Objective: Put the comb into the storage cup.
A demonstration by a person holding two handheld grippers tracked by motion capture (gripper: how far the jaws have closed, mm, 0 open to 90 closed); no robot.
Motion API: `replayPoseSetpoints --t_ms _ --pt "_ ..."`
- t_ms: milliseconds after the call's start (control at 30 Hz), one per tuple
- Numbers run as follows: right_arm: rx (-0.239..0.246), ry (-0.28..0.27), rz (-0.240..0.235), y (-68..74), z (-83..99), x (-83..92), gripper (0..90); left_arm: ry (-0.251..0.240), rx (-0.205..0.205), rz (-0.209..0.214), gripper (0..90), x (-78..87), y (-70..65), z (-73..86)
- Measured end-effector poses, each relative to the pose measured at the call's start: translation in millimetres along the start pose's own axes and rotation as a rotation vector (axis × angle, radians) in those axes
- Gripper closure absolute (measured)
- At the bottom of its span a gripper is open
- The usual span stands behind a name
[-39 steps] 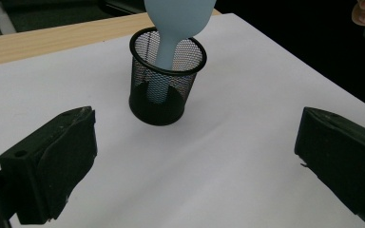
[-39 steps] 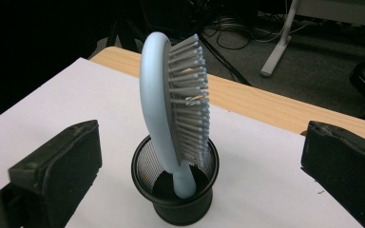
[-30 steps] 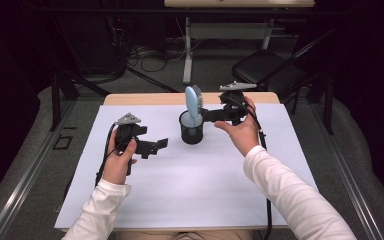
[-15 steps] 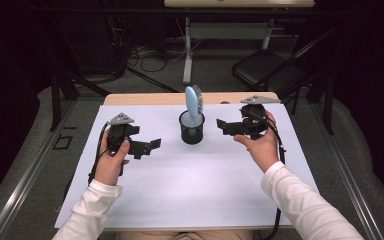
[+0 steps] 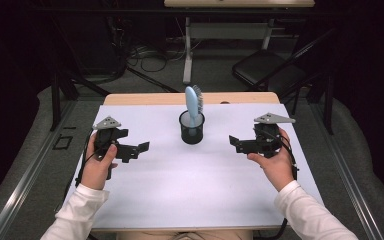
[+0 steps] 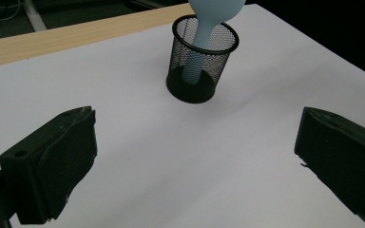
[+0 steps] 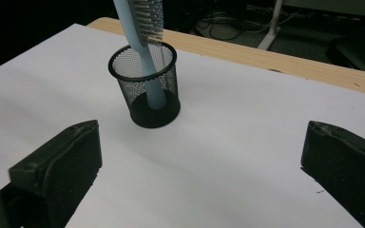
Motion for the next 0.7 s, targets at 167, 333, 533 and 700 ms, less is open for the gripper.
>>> replayPoseSetpoints --t_ms 167,333,533,700 --pt "-0.003 -0.007 0.018 -5.9 17.3 8.7 0.0 -0.003 -0.001 -0.002 0.5 4.9 4.2 7.3" --pt "-0.034 -0.004 0.027 -11.8 34.9 15.1 0.0 -0.009 -0.007 0.003 0.5 8.6 6.7 13.0" --pt "-0.044 0.002 0.046 -20.1 53.3 20.8 0.0 -0.024 0.007 0.007 0.5 10.9 9.1 21.0" --pt "-0.031 0.002 0.077 -26.1 68.9 26.6 0.0 -0.031 0.018 0.01 0.5 14.9 13.6 30.9"
Point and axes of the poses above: each handheld gripper's, and its own axes: x roughly backward along the jaws, z roughly out of its underside, y roughly to its left, the point moved 8 cm from there along -x, roughly forward along the jaws, and after that the axes turned 5 degrees about -y, right-handed, at the moved point
